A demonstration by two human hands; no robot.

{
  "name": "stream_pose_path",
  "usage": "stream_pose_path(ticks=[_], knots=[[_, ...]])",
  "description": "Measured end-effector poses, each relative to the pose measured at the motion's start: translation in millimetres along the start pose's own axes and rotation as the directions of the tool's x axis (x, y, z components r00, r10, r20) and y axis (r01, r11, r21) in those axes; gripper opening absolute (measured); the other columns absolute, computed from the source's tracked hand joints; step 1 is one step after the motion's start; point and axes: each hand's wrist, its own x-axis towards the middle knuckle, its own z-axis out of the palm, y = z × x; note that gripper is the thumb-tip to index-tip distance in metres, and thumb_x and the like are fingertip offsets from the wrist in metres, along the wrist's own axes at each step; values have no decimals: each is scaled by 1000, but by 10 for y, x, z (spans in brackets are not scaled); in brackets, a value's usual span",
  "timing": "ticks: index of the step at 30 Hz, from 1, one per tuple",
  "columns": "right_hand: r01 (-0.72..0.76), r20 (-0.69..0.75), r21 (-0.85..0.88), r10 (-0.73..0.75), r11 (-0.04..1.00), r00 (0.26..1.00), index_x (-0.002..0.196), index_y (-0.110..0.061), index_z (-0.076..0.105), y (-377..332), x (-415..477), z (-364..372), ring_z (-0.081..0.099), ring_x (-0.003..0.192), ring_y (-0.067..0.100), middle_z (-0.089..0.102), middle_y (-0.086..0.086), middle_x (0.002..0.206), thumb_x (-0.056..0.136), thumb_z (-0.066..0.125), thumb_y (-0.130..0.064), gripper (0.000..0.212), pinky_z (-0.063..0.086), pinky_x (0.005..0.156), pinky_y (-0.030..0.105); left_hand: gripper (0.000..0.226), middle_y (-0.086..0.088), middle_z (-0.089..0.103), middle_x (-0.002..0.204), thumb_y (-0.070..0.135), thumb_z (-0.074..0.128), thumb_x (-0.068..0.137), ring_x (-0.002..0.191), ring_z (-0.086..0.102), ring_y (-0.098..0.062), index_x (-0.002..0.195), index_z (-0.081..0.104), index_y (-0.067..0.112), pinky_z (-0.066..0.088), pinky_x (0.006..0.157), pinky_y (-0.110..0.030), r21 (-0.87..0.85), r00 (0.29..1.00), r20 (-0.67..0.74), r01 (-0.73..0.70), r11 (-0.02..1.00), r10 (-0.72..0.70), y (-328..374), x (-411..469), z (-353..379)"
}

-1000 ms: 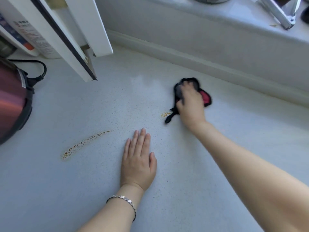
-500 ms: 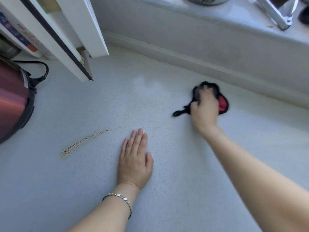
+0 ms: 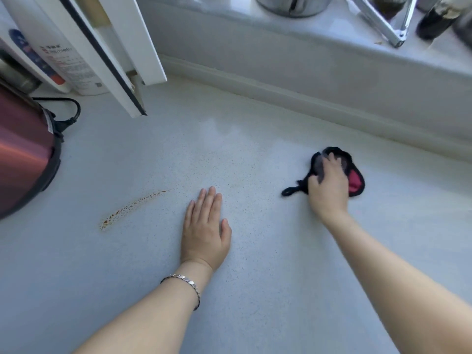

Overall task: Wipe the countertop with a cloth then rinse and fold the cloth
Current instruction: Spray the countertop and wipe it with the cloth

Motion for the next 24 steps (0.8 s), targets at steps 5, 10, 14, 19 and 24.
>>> stream_pose_path(ticks=[5, 10, 14, 19, 24], knots=[[311, 220, 41, -313, 949, 924, 132, -18, 45, -610, -1196, 580, 22, 139, 15, 32, -5, 146, 79, 39, -50, 62, 13, 112, 28, 50, -14, 38, 144, 16, 38, 81, 133, 24, -20, 130, 33, 9, 9, 112, -26, -208, 989, -5, -147, 967, 149, -121, -84, -251], [557, 186, -254, -525, 791, 830, 109, -20, 62, -396, -1133, 458, 40, 124, 28, 60, 12, 126, 93, 26, -51, 51, 29, 96, 39, 45, -11, 38, 141, 10, 33, 82, 131, 30, -25, 126, 41, 6, 14, 111, -33, -71, 980, -120, -166, 984, 157, -1167, -199, -946], [78, 17, -256, -76, 964, 997, 125, -8, 49, -546, -619, 475, 32, 132, 39, 42, 20, 141, 90, 46, -25, 39, 32, 103, 49, 50, -28, 42, 138, 13, 29, 82, 130, 37, -38, 125, 47, -7, 26, 107, -48, 31, 981, -111, 163, 986, -158, -1998, -107, -1286], [-161, -73, 48, 164, 986, 984, 141, -7, 19, -1474, -572, 956, 46, 116, 38, 47, 20, 133, 77, 47, 0, 70, 39, 97, 42, 56, -26, 43, 138, 21, 22, 84, 130, 39, -39, 126, 47, -7, 24, 108, -46, 48, 987, -25, 159, 986, -158, -2315, -197, -1073], [483, 176, -121, -460, 867, 870, 123, -3, 53, -1612, -1217, 1350, 48, 123, 38, 55, 17, 130, 72, 36, -13, 55, 41, 98, 48, 49, -26, 48, 134, 16, 28, 85, 125, 44, -39, 124, 49, -6, 21, 105, -40, 35, 988, -114, 107, 994, -103, -2377, -201, -1025]])
